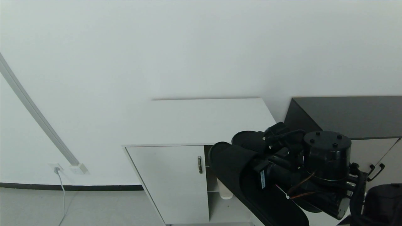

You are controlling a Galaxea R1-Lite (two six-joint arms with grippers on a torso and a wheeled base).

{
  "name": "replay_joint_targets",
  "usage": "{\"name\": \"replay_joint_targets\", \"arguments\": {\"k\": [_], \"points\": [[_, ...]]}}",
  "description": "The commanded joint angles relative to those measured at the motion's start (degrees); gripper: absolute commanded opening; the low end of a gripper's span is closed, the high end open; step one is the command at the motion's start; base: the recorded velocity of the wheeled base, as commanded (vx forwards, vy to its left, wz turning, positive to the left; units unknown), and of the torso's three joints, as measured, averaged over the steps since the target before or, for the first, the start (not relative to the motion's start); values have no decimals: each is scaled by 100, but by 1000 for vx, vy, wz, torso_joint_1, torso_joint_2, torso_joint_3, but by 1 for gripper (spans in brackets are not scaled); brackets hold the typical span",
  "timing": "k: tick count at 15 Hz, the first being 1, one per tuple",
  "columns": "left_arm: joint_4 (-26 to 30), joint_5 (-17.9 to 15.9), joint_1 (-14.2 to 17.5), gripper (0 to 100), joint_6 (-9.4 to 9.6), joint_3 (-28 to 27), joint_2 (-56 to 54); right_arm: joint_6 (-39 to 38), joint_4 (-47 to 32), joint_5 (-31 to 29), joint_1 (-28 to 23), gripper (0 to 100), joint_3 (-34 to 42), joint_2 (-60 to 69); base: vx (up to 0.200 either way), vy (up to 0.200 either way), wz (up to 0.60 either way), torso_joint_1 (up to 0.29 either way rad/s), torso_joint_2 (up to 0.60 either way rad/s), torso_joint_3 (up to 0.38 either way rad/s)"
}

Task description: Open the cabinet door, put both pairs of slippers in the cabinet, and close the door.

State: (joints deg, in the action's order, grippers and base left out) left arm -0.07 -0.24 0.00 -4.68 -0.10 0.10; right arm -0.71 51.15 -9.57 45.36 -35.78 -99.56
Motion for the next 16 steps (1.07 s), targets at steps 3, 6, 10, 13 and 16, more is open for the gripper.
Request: {"name": "replay_joint_targets", "arguments": {"k": [3, 6, 10, 13, 16], "points": [[-1, -2, 0, 0, -6, 1, -1, 0, 9, -1, 8, 0, 62, 16, 0, 0, 0, -41, 87, 50], [-1, -2, 0, 0, 2, 1, -1, 18, 9, -1, 8, 0, 106, 16, 0, 0, 0, -165, 352, 194], [-1, -2, 0, 0, -6, 1, -1, 18, 9, -10, 96, 0, 194, 16, 0, 0, 0, -187, 435, 246], [-1, -2, 0, 0, -6, 1, -1, 44, 9, -10, 105, 0, 212, 16, 0, 0, 0, -233, 548, 310], [-1, -2, 0, 0, -6, 1, -1, 44, 9, -10, 113, 0, 212, 16, 0, 0, 0, -227, 540, 310]]}}
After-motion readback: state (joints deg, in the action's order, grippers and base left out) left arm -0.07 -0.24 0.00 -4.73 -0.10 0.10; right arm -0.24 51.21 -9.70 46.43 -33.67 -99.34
